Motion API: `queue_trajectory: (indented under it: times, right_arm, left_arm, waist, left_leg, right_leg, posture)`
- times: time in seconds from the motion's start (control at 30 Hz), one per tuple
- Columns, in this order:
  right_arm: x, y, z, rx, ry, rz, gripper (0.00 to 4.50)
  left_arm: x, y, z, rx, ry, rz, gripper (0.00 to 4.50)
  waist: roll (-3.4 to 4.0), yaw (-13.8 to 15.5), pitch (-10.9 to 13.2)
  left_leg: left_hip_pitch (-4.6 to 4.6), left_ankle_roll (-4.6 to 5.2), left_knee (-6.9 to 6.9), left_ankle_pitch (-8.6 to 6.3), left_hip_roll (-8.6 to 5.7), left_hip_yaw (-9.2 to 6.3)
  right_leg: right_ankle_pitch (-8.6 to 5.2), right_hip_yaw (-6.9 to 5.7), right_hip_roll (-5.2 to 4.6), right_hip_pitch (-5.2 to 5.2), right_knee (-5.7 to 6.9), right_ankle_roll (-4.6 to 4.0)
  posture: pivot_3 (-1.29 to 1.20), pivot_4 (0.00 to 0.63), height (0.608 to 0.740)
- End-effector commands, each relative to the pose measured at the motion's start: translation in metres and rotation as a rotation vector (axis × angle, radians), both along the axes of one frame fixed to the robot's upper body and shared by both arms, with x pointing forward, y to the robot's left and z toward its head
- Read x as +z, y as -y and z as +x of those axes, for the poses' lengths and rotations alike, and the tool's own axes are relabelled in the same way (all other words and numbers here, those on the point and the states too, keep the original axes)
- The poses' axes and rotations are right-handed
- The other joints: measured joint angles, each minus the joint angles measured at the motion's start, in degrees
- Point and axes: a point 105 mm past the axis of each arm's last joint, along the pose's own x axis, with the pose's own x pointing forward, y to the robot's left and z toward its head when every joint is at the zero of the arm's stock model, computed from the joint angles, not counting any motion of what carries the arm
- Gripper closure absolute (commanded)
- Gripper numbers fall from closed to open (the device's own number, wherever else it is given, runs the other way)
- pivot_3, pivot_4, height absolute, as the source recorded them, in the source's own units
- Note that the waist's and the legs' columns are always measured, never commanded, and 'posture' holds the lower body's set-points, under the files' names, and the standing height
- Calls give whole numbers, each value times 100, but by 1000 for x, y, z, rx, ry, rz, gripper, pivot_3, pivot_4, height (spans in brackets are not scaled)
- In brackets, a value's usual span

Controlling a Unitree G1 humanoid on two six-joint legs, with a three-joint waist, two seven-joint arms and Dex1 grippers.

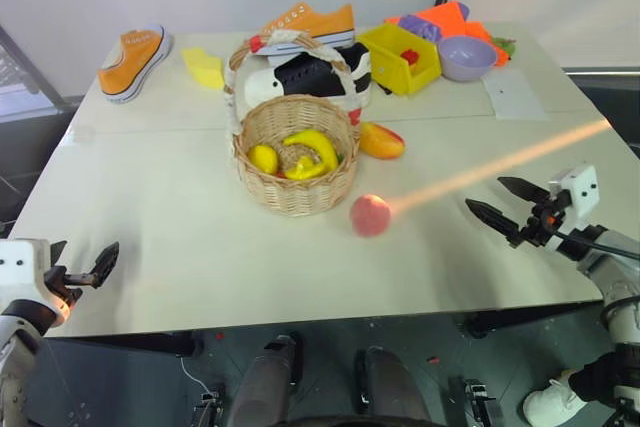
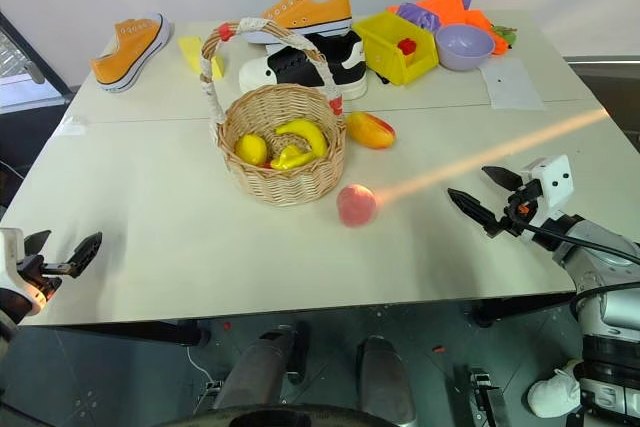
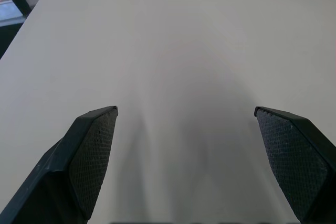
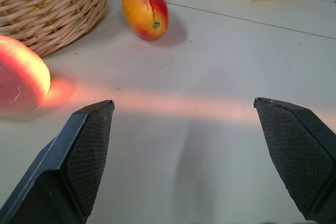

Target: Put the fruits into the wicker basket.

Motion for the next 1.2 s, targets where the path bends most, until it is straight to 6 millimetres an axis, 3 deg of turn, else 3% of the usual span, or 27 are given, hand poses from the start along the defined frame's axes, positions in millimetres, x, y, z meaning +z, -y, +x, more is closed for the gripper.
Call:
queue_trajectory:
  times: [0.03,0.27,0.33,0.47,0.6,0.8,0.93,1.2]
  right_arm:
    - [11,3,0,-2,46,-18,45]
    - [22,-19,1,70,69,-34,45]
    - [28,-38,-1,138,70,-14,45]
    - [36,-72,-1,234,60,-3,45]
    - [43,-114,-8,355,47,35,45]
    - [27,-153,-14,453,-20,-12,45]
    - [10,-157,0,402,-47,-61,45]
    - [-20,-161,1,428,-132,-98,45]
  left_arm:
    - [13,-1,1,-2,45,25,0]
    - [21,21,12,-95,74,5,0]
    - [30,33,16,-160,102,6,0]
    - [40,65,17,-324,118,2,0]
    - [43,113,9,-583,87,5,0]
    - [43,164,-4,-859,29,46,0]
    - [49,191,-4,-972,43,61,0]
    - [50,209,-4,-1035,51,73,0]
  waist:
    - [0,0,0]
    - [0,0,0]
    - [0,-2,0]
    - [0,-24,0]
    - [0,-25,0]
    - [0,5,0]
    - [0,6,0]
    - [0,9,0]
  left_leg:
    - [0,0,0,0,0,0]
    - [-1,0,0,0,0,1]
    - [-1,0,0,0,0,1]
    - [-3,0,-3,0,0,1]
    - [-5,0,-10,0,0,1]
    - [-3,0,-44,0,-1,3]
    - [-4,0,-47,1,-2,4]
    - [-1,1,-49,2,-2,3]
  right_leg:
    - [0,0,0,1,0,0]
    - [0,0,-1,0,-2,0]
    - [0,0,0,0,-2,0]
    - [0,0,0,0,-1,0]
    - [0,1,0,-8,-6,0]
    - [2,0,-1,-11,-41,-3]
    - [2,-3,1,-13,-49,-2]
    - [4,-5,7,-5,-52,2]
  posture:
    - [0,150,740]
    - [0,150,740]
    - [0,150,740]
    - [0,150,740]
    - [0,150,740]
    - [0,150,740]
    - [0,150,740]
    - [0,150,740]
